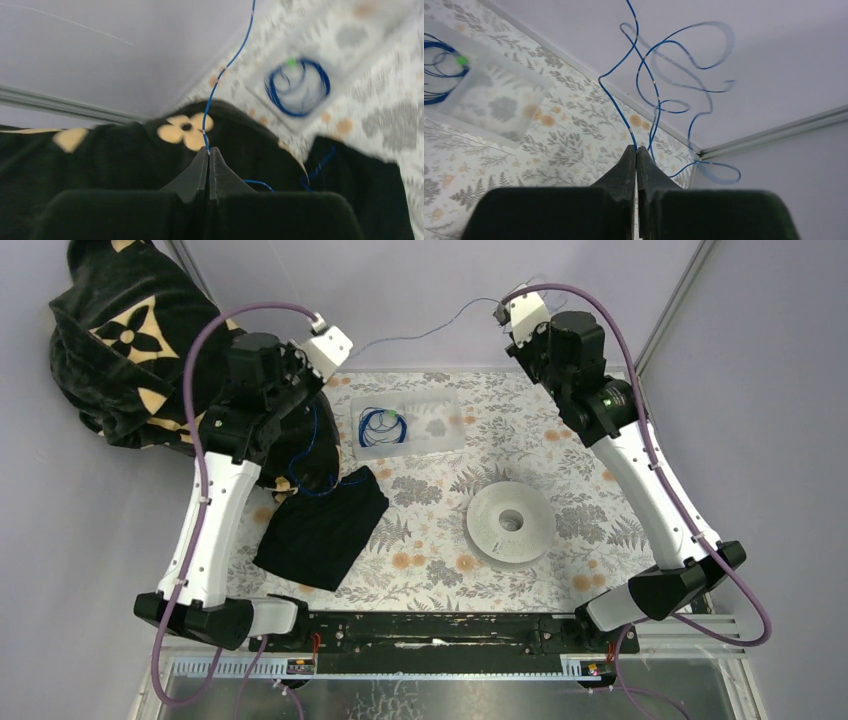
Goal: Wrap the cables
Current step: Adjust the cable.
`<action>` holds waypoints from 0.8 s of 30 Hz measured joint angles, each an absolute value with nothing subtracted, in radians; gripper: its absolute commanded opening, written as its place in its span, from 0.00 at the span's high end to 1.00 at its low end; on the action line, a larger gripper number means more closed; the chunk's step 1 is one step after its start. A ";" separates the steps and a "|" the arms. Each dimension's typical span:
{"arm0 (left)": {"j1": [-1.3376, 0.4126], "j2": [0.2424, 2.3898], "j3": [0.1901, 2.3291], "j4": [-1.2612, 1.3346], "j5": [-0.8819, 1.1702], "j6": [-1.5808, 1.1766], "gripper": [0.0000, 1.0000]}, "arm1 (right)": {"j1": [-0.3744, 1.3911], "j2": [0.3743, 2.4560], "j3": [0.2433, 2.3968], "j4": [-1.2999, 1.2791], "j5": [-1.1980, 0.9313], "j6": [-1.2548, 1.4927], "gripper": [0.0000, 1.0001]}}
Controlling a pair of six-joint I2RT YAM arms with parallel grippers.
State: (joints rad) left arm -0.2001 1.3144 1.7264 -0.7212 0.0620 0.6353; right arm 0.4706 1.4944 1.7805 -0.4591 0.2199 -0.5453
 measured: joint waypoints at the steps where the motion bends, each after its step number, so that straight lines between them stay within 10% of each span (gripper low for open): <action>1: -0.200 1.313 1.697 -0.742 0.061 0.662 1.00 | 0.471 1.491 1.792 -0.461 0.236 -0.557 1.00; 15: -0.237 1.392 1.134 -0.953 0.165 0.817 0.99 | 0.472 1.506 1.508 -0.612 0.074 -0.656 1.00; 24: -0.276 1.505 1.149 -0.987 0.305 0.834 0.68 | 0.473 1.503 1.471 -0.666 -0.119 -0.657 1.00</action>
State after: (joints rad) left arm -0.2756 1.5051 1.1492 -0.9871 0.3054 0.8345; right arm 0.4732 1.5028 1.4712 -0.6662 -0.1192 -0.6567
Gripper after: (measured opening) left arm 0.219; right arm 0.014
